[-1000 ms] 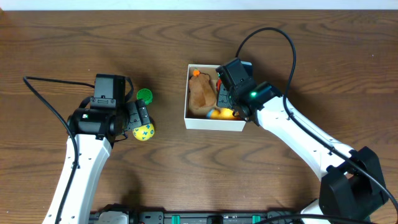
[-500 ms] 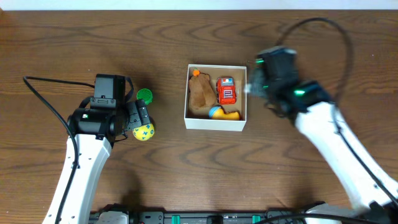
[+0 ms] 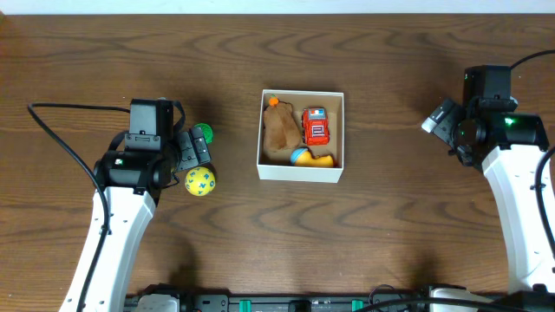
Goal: Pack container
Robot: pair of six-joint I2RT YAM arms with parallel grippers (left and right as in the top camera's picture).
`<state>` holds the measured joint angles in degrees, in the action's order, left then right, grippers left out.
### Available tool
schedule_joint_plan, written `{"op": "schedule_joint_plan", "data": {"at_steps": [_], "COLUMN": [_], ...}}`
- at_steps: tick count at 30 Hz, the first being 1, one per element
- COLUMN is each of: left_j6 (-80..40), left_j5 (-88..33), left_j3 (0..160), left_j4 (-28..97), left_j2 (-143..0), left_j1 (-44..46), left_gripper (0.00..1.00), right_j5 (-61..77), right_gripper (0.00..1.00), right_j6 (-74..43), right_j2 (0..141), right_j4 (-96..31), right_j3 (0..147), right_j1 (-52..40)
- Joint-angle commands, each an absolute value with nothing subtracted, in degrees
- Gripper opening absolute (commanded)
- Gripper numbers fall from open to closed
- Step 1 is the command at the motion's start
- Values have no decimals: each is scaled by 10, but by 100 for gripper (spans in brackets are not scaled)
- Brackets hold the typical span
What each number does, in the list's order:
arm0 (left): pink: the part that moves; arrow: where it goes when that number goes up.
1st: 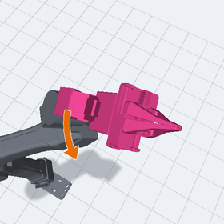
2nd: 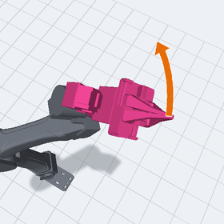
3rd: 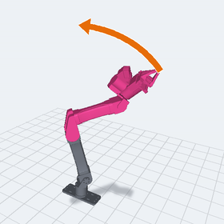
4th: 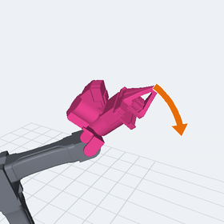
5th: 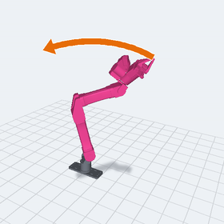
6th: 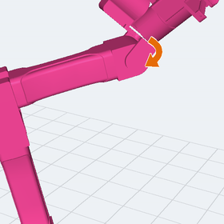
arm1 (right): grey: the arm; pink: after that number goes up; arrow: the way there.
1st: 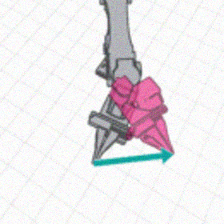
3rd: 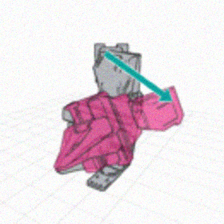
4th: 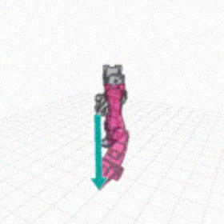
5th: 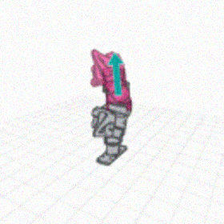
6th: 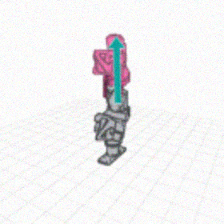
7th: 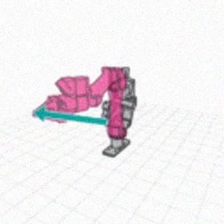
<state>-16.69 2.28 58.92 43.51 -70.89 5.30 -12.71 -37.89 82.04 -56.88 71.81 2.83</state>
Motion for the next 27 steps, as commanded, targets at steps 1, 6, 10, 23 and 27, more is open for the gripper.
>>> {"op": "schedule_joint_plan", "data": {"at_steps": [1,6,10,23,27], "left_j6": [-163,-125,-117,-105,-105], "left_j5": [19,-18,-30,-31,-41], "left_j3": [599,599,599,599,599], "left_j4": [436,462,500,497,493], "left_j2": [-713,-740,-781,-961,-1003], "left_j1": [50,50,50,50,50], "left_gripper": [98,99,99,90,84], "right_j5": [-130,-131,-131,-131,-131], "right_gripper": [99,99,99,99,99], "right_j6": [-377,-376,-376,-376,-376], "right_j2": [829,829,829,829,829], "right_j4": [-568,-564,-564,-564,-564], "right_j3": [714,714,714,714,714], "right_j1": [34,34,34,34,34]}}
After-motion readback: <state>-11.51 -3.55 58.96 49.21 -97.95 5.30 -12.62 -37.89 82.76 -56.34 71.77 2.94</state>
